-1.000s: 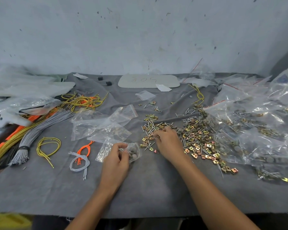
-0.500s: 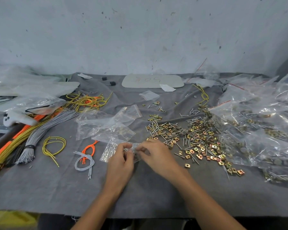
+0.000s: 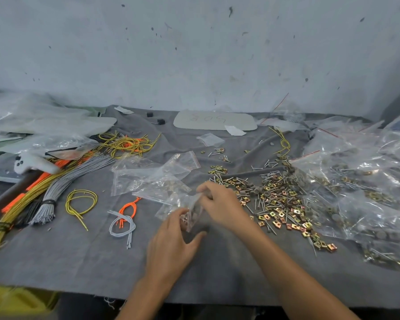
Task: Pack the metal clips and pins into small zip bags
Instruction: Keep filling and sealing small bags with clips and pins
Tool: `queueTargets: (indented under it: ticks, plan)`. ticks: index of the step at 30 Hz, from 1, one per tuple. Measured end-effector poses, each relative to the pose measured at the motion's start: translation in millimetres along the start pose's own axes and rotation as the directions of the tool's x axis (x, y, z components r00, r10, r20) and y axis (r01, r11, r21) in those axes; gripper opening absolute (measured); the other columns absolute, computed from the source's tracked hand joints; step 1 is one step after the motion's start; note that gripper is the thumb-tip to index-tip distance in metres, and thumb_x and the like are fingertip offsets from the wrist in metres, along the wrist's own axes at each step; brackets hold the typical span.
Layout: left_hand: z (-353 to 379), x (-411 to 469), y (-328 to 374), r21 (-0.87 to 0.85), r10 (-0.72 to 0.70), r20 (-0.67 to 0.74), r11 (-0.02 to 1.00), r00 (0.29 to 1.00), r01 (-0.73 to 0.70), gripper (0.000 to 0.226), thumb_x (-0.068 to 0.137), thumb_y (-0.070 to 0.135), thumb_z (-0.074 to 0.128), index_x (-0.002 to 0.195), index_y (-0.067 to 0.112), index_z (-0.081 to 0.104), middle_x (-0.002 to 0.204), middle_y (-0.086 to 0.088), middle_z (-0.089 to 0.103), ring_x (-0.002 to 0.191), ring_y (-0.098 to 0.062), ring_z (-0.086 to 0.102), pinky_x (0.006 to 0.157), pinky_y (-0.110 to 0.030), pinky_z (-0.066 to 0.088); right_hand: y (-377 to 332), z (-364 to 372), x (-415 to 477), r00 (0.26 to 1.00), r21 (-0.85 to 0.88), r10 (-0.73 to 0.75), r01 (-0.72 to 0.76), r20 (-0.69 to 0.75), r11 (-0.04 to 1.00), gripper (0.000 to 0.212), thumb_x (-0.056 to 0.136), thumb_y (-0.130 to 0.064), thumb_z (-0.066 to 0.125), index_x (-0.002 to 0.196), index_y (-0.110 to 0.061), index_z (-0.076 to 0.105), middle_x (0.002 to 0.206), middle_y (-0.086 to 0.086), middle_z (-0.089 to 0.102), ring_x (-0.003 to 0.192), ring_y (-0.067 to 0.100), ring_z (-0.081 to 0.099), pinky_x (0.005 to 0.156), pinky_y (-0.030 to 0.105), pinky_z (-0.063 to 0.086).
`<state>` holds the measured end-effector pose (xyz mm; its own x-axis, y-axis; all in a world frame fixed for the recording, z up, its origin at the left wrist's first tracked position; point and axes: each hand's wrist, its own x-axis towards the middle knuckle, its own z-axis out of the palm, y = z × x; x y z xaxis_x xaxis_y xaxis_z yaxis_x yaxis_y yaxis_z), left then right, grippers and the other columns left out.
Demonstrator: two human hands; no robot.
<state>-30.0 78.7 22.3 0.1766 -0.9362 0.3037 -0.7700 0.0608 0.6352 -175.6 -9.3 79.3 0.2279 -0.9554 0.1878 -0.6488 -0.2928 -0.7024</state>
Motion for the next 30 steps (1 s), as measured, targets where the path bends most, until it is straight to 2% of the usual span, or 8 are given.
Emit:
queueTargets:
  ticks: [2,5,8,10,16,21,26,30]
  plan:
    - [-4,-6,0,-0.052,0.015,-0.084,0.998,0.996,-0.019,0.040,0.083,0.053,0.074,0.114,0.040,0.053,0.100,0.019,0.060,0.094,-0.012,0.062,0.079,-0.040,0.052,-11,-7,0,1.000,0.055,-0.001,0.000,0.013,0.998,0.022,0.091,-0.015,0.057,0.108,-0.024,0.068,0.065,-0.011,0.065,0.063,0.000,0.058,0.065,0.020,0.043]
    - [-16,-6,3,-0.155,0.053,-0.205,0.984,0.977,-0.086,0.011,0.091,0.041,0.070,0.094,0.037,0.061,0.088,0.021,0.061,0.081,-0.004,0.058,0.074,-0.035,0.051,-30,-20,-2,1.000,0.183,0.017,-0.021,0.023,0.983,0.021,0.089,-0.015,0.056,0.100,-0.027,0.069,0.055,-0.013,0.065,0.045,-0.002,0.051,0.047,0.011,0.037]
    - [-37,-2,15,-0.322,0.050,-0.306,0.935,0.951,-0.152,0.010,0.092,0.029,0.071,0.092,0.037,0.065,0.089,0.018,0.066,0.079,-0.005,0.062,0.070,-0.021,0.048,-49,-39,-8,0.998,0.321,0.052,-0.060,0.032,0.945,0.018,0.088,-0.019,0.057,0.093,-0.031,0.069,0.062,-0.003,0.071,0.043,0.006,0.046,0.044,0.020,0.038]
    - [-55,0,30,-0.421,0.025,-0.341,0.890,0.940,-0.177,0.007,0.091,0.036,0.071,0.095,0.041,0.067,0.089,0.019,0.068,0.079,-0.006,0.064,0.066,-0.010,0.043,-60,-54,-13,0.997,0.428,0.068,-0.074,0.027,0.901,0.018,0.086,-0.019,0.057,0.093,-0.029,0.070,0.064,0.000,0.071,0.046,0.008,0.046,0.044,0.022,0.037]
    - [-88,-6,69,-0.527,0.054,-0.397,0.804,0.916,-0.276,0.016,0.090,0.055,0.064,0.100,0.044,0.069,0.086,0.014,0.070,0.064,-0.002,0.057,0.057,-0.015,0.045,-82,-92,-42,0.999,0.607,0.050,-0.040,0.001,0.794,0.017,0.090,-0.011,0.060,0.093,-0.022,0.073,0.063,0.002,0.066,0.051,0.010,0.048,0.043,0.020,0.038]
    - [-98,-16,84,-0.485,0.108,-0.395,0.819,0.912,-0.307,0.012,0.089,0.051,0.064,0.093,0.041,0.070,0.083,0.011,0.064,0.063,-0.006,0.052,0.058,-0.016,0.040,-86,-120,-74,0.978,0.396,-0.136,0.188,-0.155,0.899,0.007,0.091,-0.035,0.068,0.095,-0.031,0.073,0.068,-0.011,0.051,0.058,0.004,0.045,0.053,0.016,0.038]
    - [-98,-29,92,-0.506,0.148,-0.334,0.805,0.931,-0.309,0.015,0.090,0.049,0.064,0.091,0.036,0.070,0.076,0.012,0.060,0.059,-0.001,0.047,0.056,-0.011,0.036,-92,-131,-99,0.921,0.078,-0.387,0.382,0.052,0.921,0.022,0.086,-0.047,0.071,0.108,-0.043,0.069,0.107,-0.021,0.058,0.117,0.003,0.052,0.094,0.014,0.038]
    - [-96,-37,99,-0.500,0.161,-0.330,0.806,0.930,-0.317,0.013,0.090,0.049,0.061,0.089,0.039,0.068,0.071,0.014,0.054,0.053,0.001,0.042,0.052,-0.010,0.032,-98,-131,-107,0.887,0.008,-0.460,0.460,0.042,0.888,0.007,0.087,-0.028,0.075,0.090,-0.029,0.069,0.092,-0.013,0.064,0.098,0.012,0.061,0.084,0.021,0.045]
